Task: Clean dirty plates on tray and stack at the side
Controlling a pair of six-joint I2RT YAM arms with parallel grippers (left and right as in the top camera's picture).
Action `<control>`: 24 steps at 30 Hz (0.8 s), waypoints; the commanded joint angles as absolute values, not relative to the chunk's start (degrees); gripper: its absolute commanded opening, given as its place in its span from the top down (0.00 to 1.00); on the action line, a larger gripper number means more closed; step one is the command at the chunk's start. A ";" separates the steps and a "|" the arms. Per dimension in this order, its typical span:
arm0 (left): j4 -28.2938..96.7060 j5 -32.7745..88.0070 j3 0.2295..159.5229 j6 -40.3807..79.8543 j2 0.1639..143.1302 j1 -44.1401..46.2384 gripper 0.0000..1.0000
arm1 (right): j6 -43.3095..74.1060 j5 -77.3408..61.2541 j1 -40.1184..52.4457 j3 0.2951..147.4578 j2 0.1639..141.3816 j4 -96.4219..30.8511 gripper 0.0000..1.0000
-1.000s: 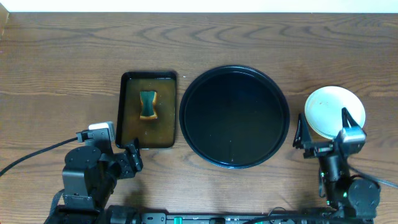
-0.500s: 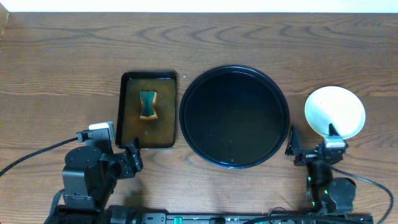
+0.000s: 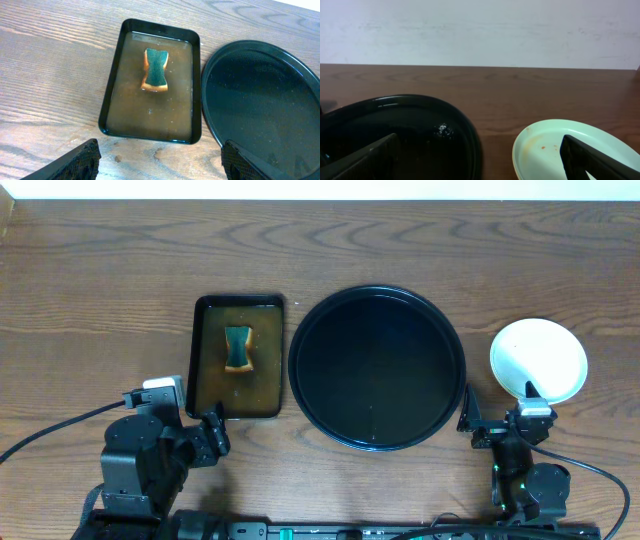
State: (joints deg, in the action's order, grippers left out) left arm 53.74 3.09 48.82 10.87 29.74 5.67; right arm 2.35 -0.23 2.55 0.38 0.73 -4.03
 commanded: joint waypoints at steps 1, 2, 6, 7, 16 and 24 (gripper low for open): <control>53.71 3.44 48.64 11.18 29.50 5.43 0.21 | 2.94 -0.30 3.40 0.32 0.34 -4.29 0.01; 53.71 3.44 48.64 11.20 29.50 5.43 0.21 | 2.92 -0.30 3.40 0.32 0.34 -4.29 0.01; 53.71 3.44 48.64 11.20 29.50 5.43 0.21 | 2.92 -0.30 3.40 0.32 0.34 -4.29 0.01; 53.71 3.44 48.64 11.20 29.50 5.43 0.21 | 2.92 -0.30 3.40 0.32 0.34 -4.29 0.01; 53.69 2.46 48.36 9.98 29.06 5.41 0.21 | 2.94 -0.30 3.40 0.32 0.34 -4.29 0.01; 47.72 1.93 38.59 9.89 20.80 0.45 0.21 | 2.92 -0.30 3.40 0.32 0.34 -4.29 0.01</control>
